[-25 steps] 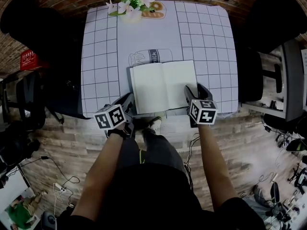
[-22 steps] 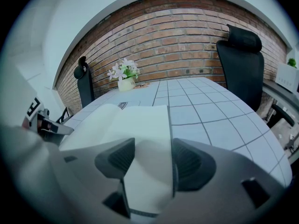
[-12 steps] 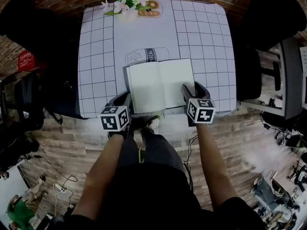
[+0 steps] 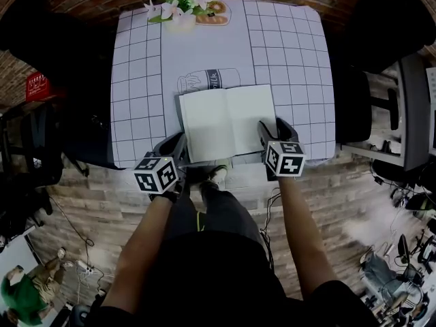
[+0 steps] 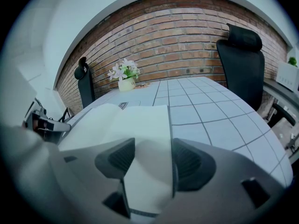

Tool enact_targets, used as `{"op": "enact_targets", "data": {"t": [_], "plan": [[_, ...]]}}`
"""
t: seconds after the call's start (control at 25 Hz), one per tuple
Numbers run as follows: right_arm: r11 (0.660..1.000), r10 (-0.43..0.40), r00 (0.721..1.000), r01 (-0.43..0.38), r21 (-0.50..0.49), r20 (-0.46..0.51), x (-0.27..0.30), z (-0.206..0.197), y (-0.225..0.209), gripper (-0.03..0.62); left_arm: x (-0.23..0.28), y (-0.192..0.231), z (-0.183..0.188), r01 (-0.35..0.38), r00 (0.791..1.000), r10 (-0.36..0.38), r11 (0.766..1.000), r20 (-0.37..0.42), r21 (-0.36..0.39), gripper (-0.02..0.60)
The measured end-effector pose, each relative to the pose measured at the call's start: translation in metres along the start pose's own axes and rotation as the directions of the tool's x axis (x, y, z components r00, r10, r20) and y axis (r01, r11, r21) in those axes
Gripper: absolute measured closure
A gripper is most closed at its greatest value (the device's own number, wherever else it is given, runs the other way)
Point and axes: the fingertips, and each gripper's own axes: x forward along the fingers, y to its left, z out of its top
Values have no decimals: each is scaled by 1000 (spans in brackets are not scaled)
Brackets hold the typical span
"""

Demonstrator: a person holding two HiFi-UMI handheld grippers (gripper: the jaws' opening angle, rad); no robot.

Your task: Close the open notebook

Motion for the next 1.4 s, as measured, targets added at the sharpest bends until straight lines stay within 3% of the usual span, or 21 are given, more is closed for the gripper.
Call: {"op": "enact_targets", "data": {"t": [0.76,1.16,1.4], "plan": [[1000,0,1000,0,3,-2,0,0,0,356,-10,-35,22,147,985,-147,989,90,8,554],[1000,-4,1000,4,4,-1,1,-1,-1,356,-16,-74,42,244,958,-250,968,137,65,552],[1000,-6,1000,6,5,-1,1,-1,-1,356,-16,-102,54,318,927,-334,941,172,113,552]]}}
